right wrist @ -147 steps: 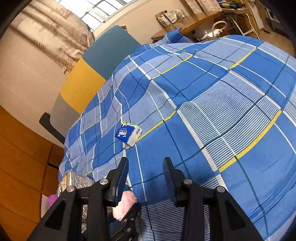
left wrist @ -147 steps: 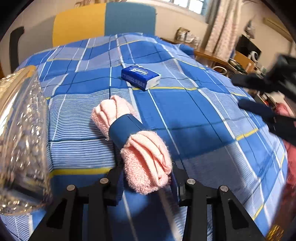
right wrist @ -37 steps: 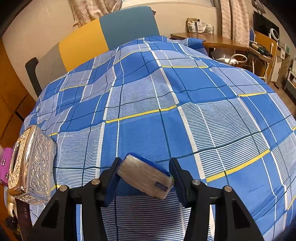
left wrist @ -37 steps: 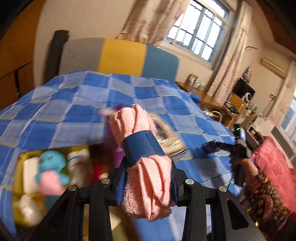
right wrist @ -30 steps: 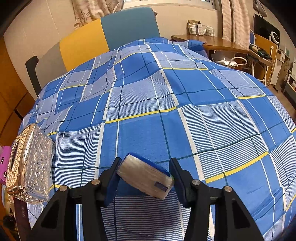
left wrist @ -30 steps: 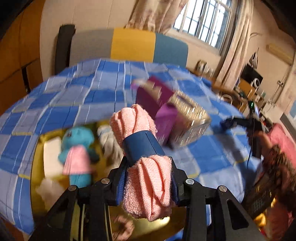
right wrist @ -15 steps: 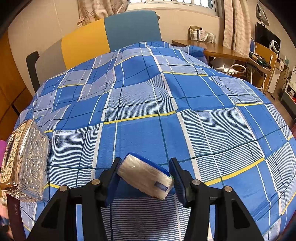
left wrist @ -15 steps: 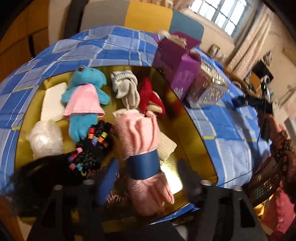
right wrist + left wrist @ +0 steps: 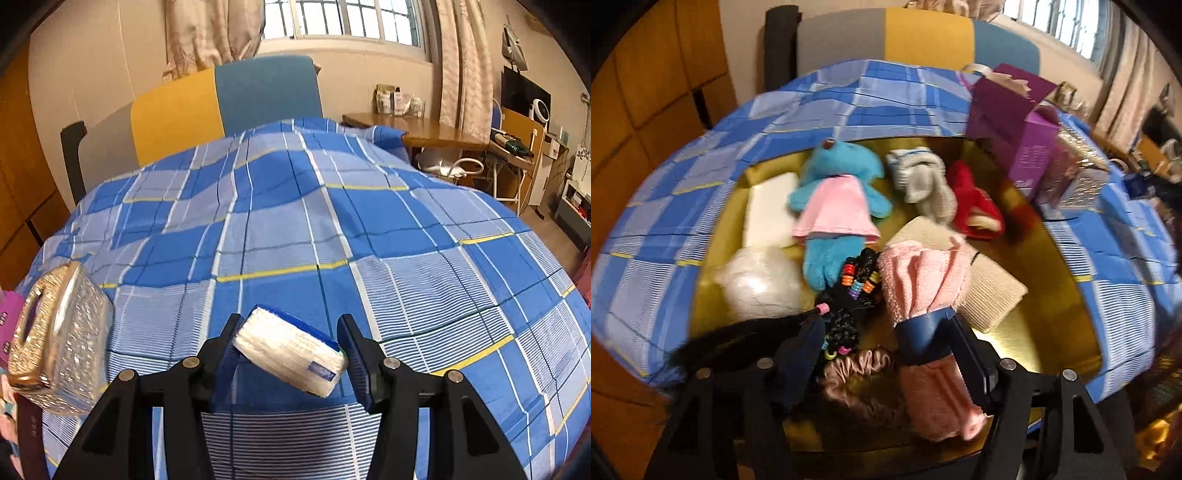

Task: Organize soft objects
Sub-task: 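Carry the pink towel roll into the gold tray and open the left tool, then carry the blue tissue pack into the gold tray and open the right tool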

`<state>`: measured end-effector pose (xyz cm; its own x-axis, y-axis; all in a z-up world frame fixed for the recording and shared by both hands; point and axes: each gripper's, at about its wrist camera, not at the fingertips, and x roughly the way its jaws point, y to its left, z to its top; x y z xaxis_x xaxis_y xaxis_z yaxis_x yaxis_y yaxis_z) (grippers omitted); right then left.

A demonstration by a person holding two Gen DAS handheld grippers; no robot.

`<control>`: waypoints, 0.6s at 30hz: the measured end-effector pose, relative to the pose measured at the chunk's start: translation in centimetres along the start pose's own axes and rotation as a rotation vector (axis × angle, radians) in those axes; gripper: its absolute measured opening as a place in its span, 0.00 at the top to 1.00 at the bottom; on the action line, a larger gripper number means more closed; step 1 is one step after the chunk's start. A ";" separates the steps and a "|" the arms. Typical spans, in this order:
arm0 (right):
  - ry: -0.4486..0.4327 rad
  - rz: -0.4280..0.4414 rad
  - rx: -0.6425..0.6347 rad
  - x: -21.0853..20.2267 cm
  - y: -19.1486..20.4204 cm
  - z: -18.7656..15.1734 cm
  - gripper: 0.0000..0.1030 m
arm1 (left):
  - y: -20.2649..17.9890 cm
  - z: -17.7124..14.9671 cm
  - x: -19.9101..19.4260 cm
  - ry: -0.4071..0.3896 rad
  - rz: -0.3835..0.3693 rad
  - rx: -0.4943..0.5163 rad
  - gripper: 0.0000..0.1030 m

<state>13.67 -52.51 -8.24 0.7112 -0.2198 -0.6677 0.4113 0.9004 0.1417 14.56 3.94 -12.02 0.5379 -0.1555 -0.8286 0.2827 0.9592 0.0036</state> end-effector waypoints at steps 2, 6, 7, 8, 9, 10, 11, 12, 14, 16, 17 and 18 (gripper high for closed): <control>-0.016 0.039 0.017 -1.2 0.5 0.3 0.49 | 0.7 -0.4 0.0 0.008 -0.075 -0.044 0.33; -0.049 0.099 -0.062 -4.2 3.9 0.5 0.49 | 1.3 -0.9 -0.6 -0.026 -0.192 -0.126 0.31; -0.059 0.130 -0.084 -5.4 5.2 0.6 0.49 | 1.4 -1.1 -1.0 -0.053 -0.205 -0.140 0.28; -0.069 0.158 -0.096 -6.4 6.2 0.6 0.49 | 1.3 -1.1 -1.5 -0.074 -0.212 -0.151 0.25; -0.080 0.197 -0.113 -7.8 7.8 0.6 0.49 | 1.5 -1.1 -2.0 -0.097 -0.219 -0.163 0.23; -0.084 0.228 -0.127 -8.8 9.0 0.6 0.49 | 1.8 -1.1 -2.5 -0.129 -0.227 -0.179 0.22; -0.088 0.249 -0.137 -9.5 9.9 0.6 0.49 | 1.9 -1.1 -3.0 -0.151 -0.231 -0.190 0.22; -0.097 0.281 -0.151 -10.6 11.1 0.5 0.49 | 2.3 -1.0 -3.6 -0.183 -0.230 -0.207 0.18; -0.103 0.357 -0.199 -12.8 14.4 0.2 0.49 | 3.0 -0.8 -4.5 -0.228 -0.207 -0.232 0.09; -0.096 0.419 -0.245 -14.3 17.5 -0.7 0.49 | 3.4 -0.4 -5.0 -0.242 -0.172 -0.241 0.04; -0.083 0.451 -0.271 -14.8 19.0 -1.3 0.49 | 3.5 -0.2 -5.2 -0.249 -0.151 -0.241 0.04; -0.070 0.473 -0.292 -15.1 20.2 -1.8 0.49 | 3.7 -0.1 -5.3 -0.253 -0.136 -0.242 0.04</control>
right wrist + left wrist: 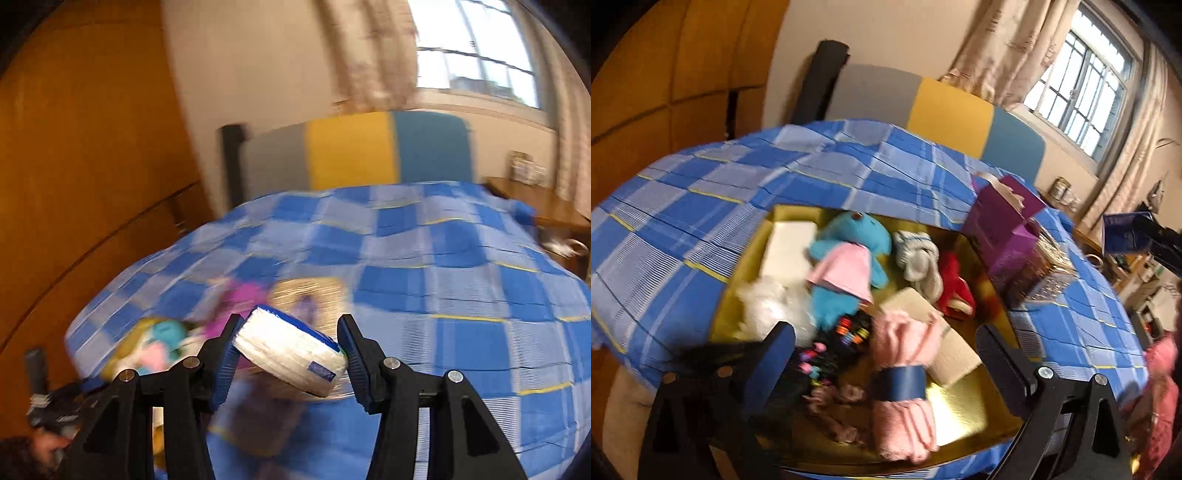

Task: Organize soft objects
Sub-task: 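Carry the blue tissue pack into the gold tray and open the right tool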

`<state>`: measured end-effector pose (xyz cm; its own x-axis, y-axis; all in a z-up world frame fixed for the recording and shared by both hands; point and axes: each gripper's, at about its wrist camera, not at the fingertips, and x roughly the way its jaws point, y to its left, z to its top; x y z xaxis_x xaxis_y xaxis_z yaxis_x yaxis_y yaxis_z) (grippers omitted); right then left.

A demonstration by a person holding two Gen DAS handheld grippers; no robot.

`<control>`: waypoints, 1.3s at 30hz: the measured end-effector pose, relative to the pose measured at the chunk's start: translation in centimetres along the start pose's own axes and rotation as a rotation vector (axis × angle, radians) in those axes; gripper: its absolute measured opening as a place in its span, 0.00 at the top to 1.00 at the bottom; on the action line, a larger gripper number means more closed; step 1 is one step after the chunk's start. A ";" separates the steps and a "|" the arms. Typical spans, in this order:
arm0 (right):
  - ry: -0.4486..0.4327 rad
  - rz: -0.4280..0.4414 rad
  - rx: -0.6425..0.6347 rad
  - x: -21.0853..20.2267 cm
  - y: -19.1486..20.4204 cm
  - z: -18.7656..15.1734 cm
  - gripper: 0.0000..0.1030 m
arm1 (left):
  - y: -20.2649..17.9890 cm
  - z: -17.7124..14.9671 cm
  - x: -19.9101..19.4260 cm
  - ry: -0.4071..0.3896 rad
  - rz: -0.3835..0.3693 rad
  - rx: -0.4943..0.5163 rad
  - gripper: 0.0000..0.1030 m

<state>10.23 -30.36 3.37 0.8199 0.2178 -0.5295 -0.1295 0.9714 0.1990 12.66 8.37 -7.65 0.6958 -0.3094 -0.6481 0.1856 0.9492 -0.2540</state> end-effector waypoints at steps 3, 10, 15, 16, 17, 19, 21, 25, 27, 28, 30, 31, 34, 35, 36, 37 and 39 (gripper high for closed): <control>0.069 0.078 -0.078 1.7 5.0 -1.3 0.49 | 0.5 0.1 -0.3 0.009 0.057 -0.003 0.03; 0.260 0.154 -0.247 6.9 13.5 -6.9 0.49 | 1.8 -0.2 -1.0 0.038 0.114 -0.063 0.01; 0.352 0.163 -0.308 9.3 16.1 -9.9 0.49 | 2.2 0.0 -1.9 0.039 0.155 -0.089 0.00; 0.368 0.153 -0.326 10.0 16.6 -10.6 0.49 | 2.2 0.1 -2.1 0.035 0.169 -0.090 0.00; 0.374 0.148 -0.338 10.2 16.9 -11.3 0.49 | 2.2 0.2 -2.3 0.032 0.173 -0.087 0.00; 0.389 0.135 -0.356 11.0 17.4 -12.2 0.49 | 2.2 0.4 -2.6 0.026 0.168 -0.082 0.00; 0.395 0.132 -0.366 11.1 18.0 -13.1 0.48 | 2.2 0.4 -2.9 0.020 0.171 -0.082 0.00; 0.394 0.078 -0.382 11.4 18.0 -13.3 0.46 | 1.7 0.3 -3.5 0.007 0.195 -0.067 0.00; 0.373 0.037 -0.366 11.3 17.7 -13.1 0.43 | 1.5 0.2 -3.7 0.002 0.205 -0.061 0.00; 0.366 0.031 -0.351 11.1 17.4 -12.9 0.41 | 1.4 0.2 -3.7 0.002 0.208 -0.060 0.00; 0.364 0.037 -0.319 10.6 16.9 -12.6 0.41 | 1.2 0.1 -3.7 0.009 0.207 -0.059 0.00; 0.356 0.033 -0.294 10.4 16.5 -12.5 0.41 | 1.2 0.1 -3.6 0.008 0.207 -0.057 0.00; 0.292 0.015 -0.210 9.6 15.3 -11.6 0.40 | 1.0 0.0 -3.6 0.009 0.231 -0.047 0.00; 0.279 0.015 -0.183 9.3 14.8 -11.3 0.40 | 0.9 0.0 -3.6 0.007 0.236 -0.044 0.00; 0.266 0.008 -0.150 9.1 14.3 -11.0 0.40 | 0.9 -0.1 -3.6 0.006 0.244 -0.040 0.00; 0.251 -0.005 -0.118 8.7 13.8 -10.7 0.40 | 0.9 -0.1 -3.6 0.008 0.249 -0.038 0.00; 0.231 -0.016 -0.082 8.3 13.3 -10.4 0.40 | 1.0 -0.2 -3.7 0.009 0.251 -0.044 0.00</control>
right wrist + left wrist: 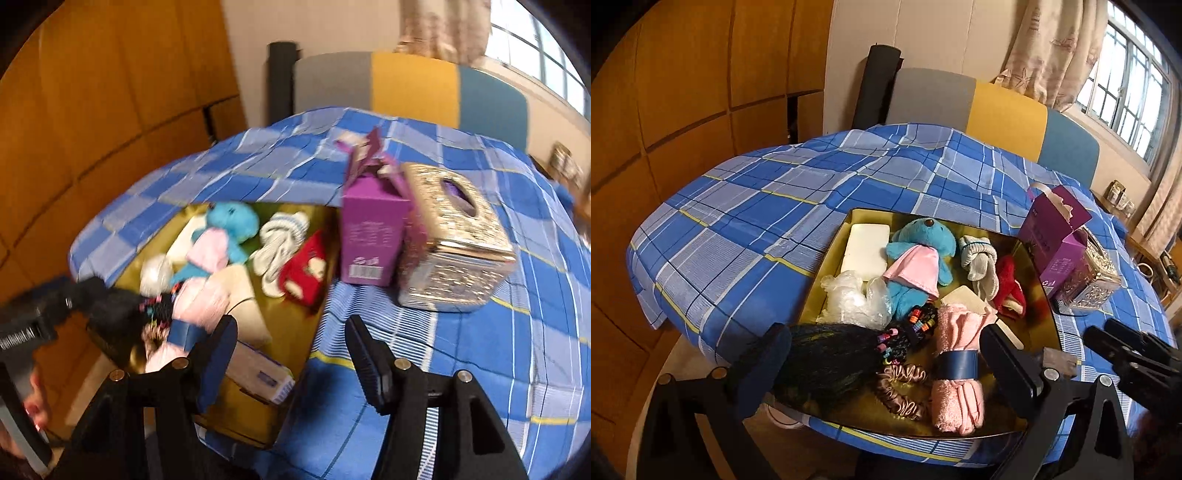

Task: Organize soft objects
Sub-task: 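Carry the blue tissue pack into the gold tray and open the right tool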

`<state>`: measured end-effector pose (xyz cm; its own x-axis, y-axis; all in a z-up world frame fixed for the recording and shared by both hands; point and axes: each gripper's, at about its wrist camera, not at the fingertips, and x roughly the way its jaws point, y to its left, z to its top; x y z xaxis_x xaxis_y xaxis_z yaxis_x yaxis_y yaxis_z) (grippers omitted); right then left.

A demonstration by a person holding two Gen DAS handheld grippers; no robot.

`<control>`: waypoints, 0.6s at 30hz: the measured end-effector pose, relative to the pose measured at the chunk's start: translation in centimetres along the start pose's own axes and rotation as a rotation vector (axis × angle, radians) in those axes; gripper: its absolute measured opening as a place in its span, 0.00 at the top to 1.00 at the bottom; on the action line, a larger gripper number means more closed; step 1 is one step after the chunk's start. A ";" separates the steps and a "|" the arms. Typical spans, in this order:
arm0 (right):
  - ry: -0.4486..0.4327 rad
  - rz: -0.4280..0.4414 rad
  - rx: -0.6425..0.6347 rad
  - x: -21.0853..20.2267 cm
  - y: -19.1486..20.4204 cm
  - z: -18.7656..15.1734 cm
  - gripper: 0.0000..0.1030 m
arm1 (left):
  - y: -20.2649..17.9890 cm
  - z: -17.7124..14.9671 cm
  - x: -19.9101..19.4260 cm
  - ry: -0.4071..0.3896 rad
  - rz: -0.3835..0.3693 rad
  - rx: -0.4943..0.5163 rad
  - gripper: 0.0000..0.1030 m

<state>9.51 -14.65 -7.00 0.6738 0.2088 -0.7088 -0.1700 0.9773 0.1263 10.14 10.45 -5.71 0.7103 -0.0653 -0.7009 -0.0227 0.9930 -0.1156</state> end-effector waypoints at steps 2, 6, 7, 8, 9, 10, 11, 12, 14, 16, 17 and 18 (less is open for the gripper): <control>0.001 -0.028 0.034 -0.7 -0.5 -0.2 0.40 | 0.2 0.0 0.0 0.003 -0.003 -0.007 0.00; 0.043 -0.123 0.007 -1.1 -0.6 -1.6 0.40 | 0.4 0.0 0.1 0.006 -0.008 -0.028 0.00; 0.059 -0.135 -0.010 -1.0 -0.4 -2.1 0.40 | 0.4 0.0 0.1 0.006 -0.011 -0.030 0.00; 0.067 -0.135 -0.021 -0.8 -0.3 -2.4 0.40 | 0.4 0.0 0.1 0.004 -0.012 -0.029 0.00; 0.083 -0.133 -0.042 -0.3 0.1 -2.6 0.40 | 0.4 -0.1 0.0 0.000 -0.013 -0.029 0.00; 0.085 -0.139 -0.052 0.2 0.3 -2.6 0.40 | 0.4 -0.1 -0.1 -0.004 -0.011 -0.030 0.00; 0.065 -0.142 -0.054 0.5 0.4 -2.4 0.40 | 0.2 -0.1 -0.2 -0.006 -0.009 -0.025 0.00; 0.040 -0.144 -0.059 0.9 0.5 -1.9 0.40 | 0.1 -0.1 -0.2 -0.008 -0.006 -0.020 0.00; 0.015 -0.177 -0.071 2.0 0.6 -0.5 0.40 | -0.1 -0.1 -0.3 -0.014 -0.002 -0.011 0.00; -0.007 -0.179 -0.076 3.1 0.3 0.8 0.40 | -0.2 -0.2 -0.4 -0.013 -0.006 -0.005 0.00; -0.016 -0.176 -0.077 3.7 0.2 1.4 0.40 | -0.2 -0.3 -0.4 -0.011 -0.007 -0.005 0.00; -0.021 -0.181 -0.078 3.9 0.1 1.8 0.40 | -0.2 -0.3 -0.4 -0.010 -0.008 -0.005 0.00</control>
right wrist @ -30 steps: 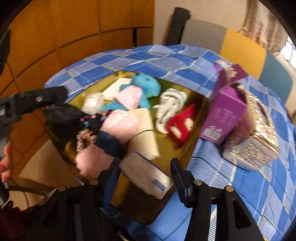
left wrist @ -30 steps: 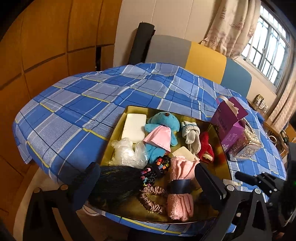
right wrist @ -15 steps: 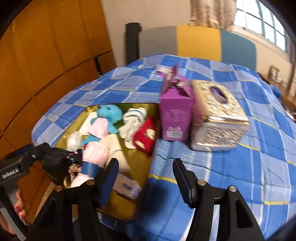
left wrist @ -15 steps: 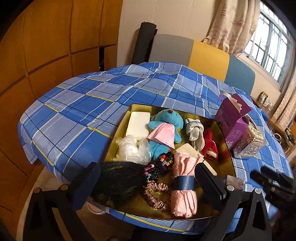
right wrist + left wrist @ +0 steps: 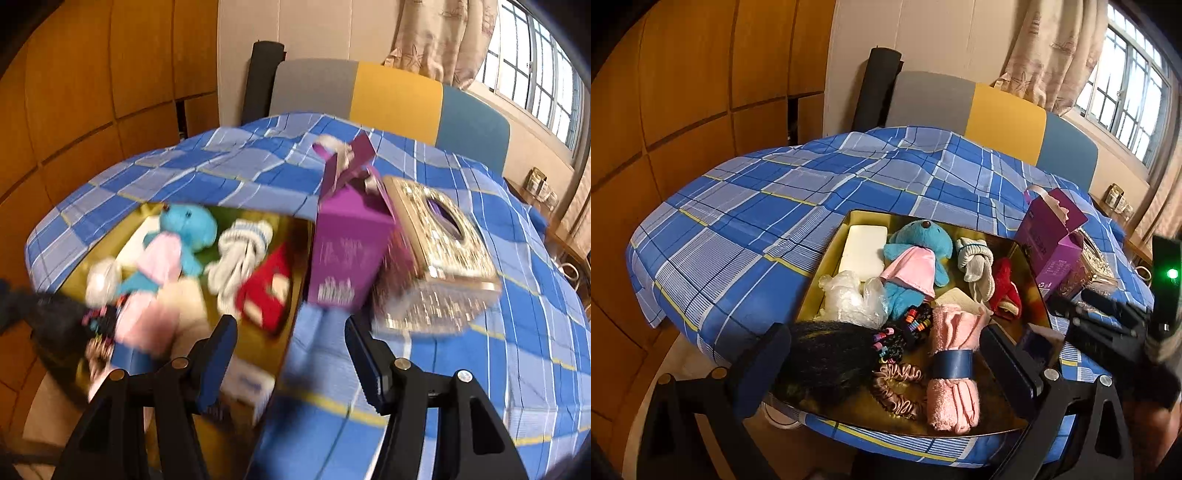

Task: Organize soft objects

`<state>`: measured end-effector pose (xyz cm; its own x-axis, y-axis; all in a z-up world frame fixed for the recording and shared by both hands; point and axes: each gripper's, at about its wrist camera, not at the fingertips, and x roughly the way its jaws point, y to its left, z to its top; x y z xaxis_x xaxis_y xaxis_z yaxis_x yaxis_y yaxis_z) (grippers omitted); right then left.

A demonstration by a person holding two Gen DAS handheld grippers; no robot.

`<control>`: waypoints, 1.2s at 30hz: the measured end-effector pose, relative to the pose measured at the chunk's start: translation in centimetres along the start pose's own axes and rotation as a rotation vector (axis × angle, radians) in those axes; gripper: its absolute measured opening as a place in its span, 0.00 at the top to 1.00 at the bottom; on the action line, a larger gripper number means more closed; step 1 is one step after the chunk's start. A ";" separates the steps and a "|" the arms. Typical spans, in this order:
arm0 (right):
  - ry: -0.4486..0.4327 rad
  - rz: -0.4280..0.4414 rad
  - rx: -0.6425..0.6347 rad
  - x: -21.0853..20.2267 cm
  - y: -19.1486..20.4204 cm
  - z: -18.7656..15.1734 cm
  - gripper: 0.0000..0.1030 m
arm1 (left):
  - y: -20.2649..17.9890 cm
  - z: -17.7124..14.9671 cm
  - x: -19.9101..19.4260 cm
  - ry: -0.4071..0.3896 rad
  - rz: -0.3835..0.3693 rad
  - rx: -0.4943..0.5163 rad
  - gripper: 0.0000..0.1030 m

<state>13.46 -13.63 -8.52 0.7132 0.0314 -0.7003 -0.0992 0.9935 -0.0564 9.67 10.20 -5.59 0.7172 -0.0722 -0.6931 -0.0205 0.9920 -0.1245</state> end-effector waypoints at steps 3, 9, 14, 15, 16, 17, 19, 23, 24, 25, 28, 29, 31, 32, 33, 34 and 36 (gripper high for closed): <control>-0.018 -0.017 0.010 -0.2 -0.4 0.8 0.40 | -0.1 0.0 0.1 0.006 0.008 0.003 0.00; -0.059 0.015 0.053 -3.2 -0.9 0.0 0.39 | -0.7 0.0 0.5 0.031 0.019 0.023 0.00; -0.047 0.046 0.046 -4.9 0.0 -0.7 0.34 | -1.4 0.2 0.1 0.019 0.064 0.041 0.00; -0.046 0.041 0.042 -5.3 0.3 -0.7 0.34 | -1.5 0.2 0.0 0.014 0.077 0.046 0.00; -0.048 0.034 0.044 -5.7 0.5 -0.7 0.34 | -1.7 0.2 -0.2 0.009 0.087 0.050 0.00; -0.053 0.034 0.049 -6.2 0.7 -0.7 0.34 | -1.6 0.1 -0.3 0.008 0.095 0.049 0.00; -0.060 0.039 0.052 -6.9 1.0 -0.7 0.34 | -1.7 0.1 -0.7 0.002 0.105 0.043 0.00; -0.062 -0.002 0.046 -8.1 1.7 -0.8 0.33 | -1.7 -0.1 -1.7 -0.020 0.164 0.030 0.00; -0.067 -0.017 0.047 -8.5 1.9 -0.8 0.33 | -1.7 -0.2 -2.0 -0.030 0.191 0.027 0.00; -0.074 -0.019 0.050 -8.8 1.9 -0.8 0.33 | -1.8 -0.3 -2.4 -0.041 0.211 0.026 0.00; -0.095 -0.004 0.098 -10.0 1.5 -1.1 0.33 | -1.9 -0.5 -3.1 -0.041 0.230 0.037 0.00; -0.096 0.005 0.120 -10.3 1.4 -1.2 0.33 | -2.0 -0.6 -3.5 -0.037 0.230 0.044 0.00; -0.090 0.029 0.147 -10.7 1.1 -1.3 0.33 | -2.1 -0.9 -3.8 -0.017 0.225 0.054 0.00; -0.083 0.033 0.149 -11.0 1.2 -1.4 0.33 | -2.2 -0.9 -3.9 -0.007 0.218 0.056 0.00; -0.081 0.023 0.143 -11.2 1.3 -1.5 0.33 | -2.3 -1.0 -4.1 0.008 0.205 0.060 0.00; -0.079 0.008 0.132 -11.4 1.7 -1.6 0.33 | -2.4 -1.2 -4.4 0.018 0.199 0.064 0.00; -0.074 -0.007 0.116 -11.8 2.1 -1.6 0.33 | -2.7 -1.4 -4.9 0.023 0.199 0.069 0.00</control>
<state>3.72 -12.05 -1.53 0.7635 0.0283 -0.6452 -0.0162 0.9996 0.0247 5.29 7.78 -2.85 0.6875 0.1246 -0.7154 -0.1124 0.9916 0.0648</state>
